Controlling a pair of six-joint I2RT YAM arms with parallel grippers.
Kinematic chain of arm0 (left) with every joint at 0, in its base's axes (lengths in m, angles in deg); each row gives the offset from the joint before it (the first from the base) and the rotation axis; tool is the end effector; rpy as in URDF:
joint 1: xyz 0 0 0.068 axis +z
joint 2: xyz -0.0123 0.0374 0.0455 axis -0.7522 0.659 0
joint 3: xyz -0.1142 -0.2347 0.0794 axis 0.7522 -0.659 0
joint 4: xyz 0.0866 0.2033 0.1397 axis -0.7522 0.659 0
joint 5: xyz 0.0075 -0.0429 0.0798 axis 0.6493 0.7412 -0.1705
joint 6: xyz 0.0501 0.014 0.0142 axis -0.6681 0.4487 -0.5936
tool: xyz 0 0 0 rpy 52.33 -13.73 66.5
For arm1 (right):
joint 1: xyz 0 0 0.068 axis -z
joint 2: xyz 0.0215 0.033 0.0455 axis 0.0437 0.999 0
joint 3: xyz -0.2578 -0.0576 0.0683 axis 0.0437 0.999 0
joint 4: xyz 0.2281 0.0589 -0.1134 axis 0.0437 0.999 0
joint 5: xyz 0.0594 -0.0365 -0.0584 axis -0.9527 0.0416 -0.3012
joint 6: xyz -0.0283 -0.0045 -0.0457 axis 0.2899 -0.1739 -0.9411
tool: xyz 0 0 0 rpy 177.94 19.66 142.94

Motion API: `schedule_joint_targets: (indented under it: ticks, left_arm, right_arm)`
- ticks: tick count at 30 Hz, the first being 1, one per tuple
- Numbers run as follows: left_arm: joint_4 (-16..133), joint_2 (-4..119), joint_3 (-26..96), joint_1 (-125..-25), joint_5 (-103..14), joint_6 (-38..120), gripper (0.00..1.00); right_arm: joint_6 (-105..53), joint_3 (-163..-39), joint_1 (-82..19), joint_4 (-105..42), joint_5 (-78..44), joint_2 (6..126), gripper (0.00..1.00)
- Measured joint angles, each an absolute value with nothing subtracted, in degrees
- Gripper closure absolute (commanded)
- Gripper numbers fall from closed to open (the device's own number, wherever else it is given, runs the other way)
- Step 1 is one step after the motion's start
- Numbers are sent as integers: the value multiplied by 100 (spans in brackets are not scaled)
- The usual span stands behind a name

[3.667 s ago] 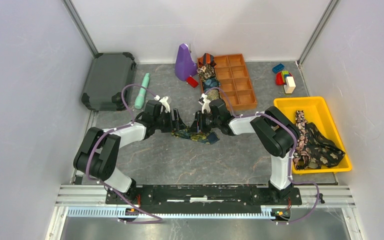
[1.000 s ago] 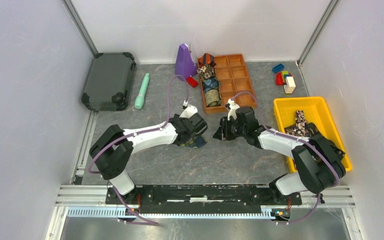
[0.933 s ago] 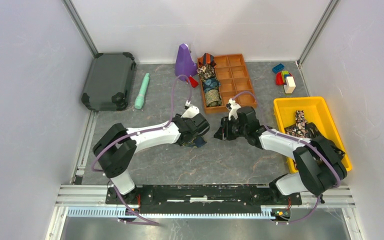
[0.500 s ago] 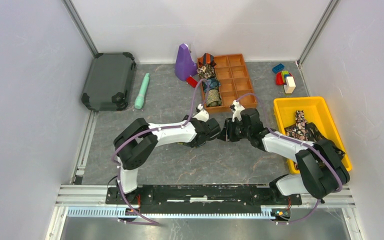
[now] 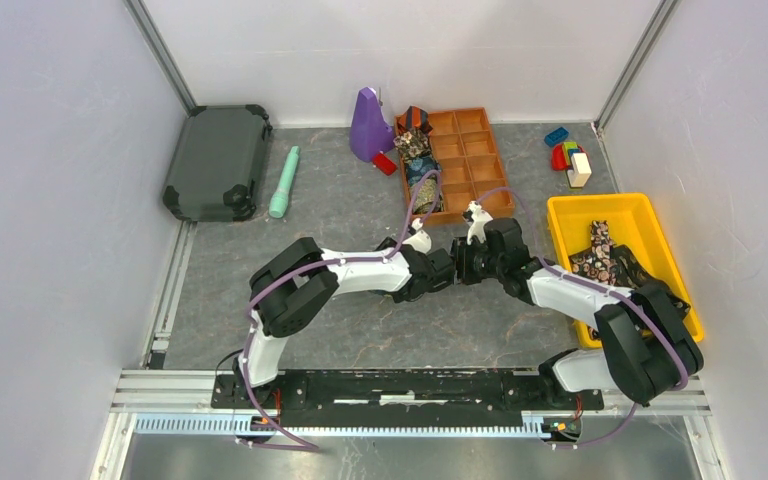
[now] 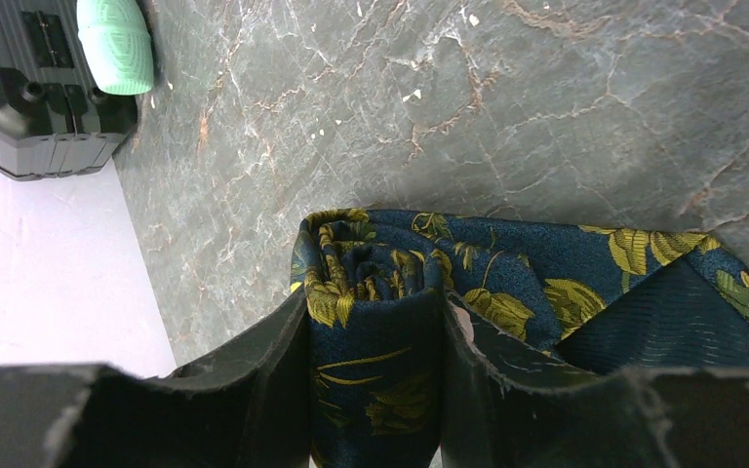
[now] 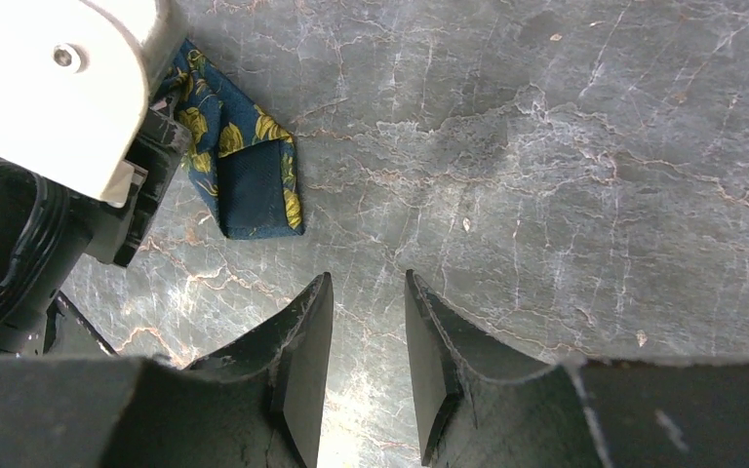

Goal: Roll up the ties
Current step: Roll the tie at the center of the board.

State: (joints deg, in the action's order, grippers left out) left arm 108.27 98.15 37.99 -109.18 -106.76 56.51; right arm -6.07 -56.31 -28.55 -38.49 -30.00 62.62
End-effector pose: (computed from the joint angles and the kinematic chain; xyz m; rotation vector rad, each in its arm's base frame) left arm 0.2043 -0.3014 0.1439 0.6528 2.2476 0.8329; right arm 0.2251 0.1241 0.1645 -0.1875 2.3729 0.8767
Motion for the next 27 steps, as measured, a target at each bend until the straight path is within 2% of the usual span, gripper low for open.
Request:
schedule_joint_targets:
  ticks: [8,23,26,27]
  left_arm:
    - [10834,9828,3823,-10955,-10553,5646,33]
    - [11015,9773,4016,-10973,-10330,5646,21]
    - [11044,9721,4068,-10995,-10204,5646,17]
    - [11046,9701,4075,-11006,-10180,5646,12]
  right_arm:
    - [-618,-5631,-2824,-3762,-2998,6246,60]
    - [-742,-6313,-2824,-3348,-2985,6286,60]
    - [-762,-6472,-2824,-3289,-2959,6327,60]
    - [-767,-6522,-2824,-3272,-2954,6347,60]
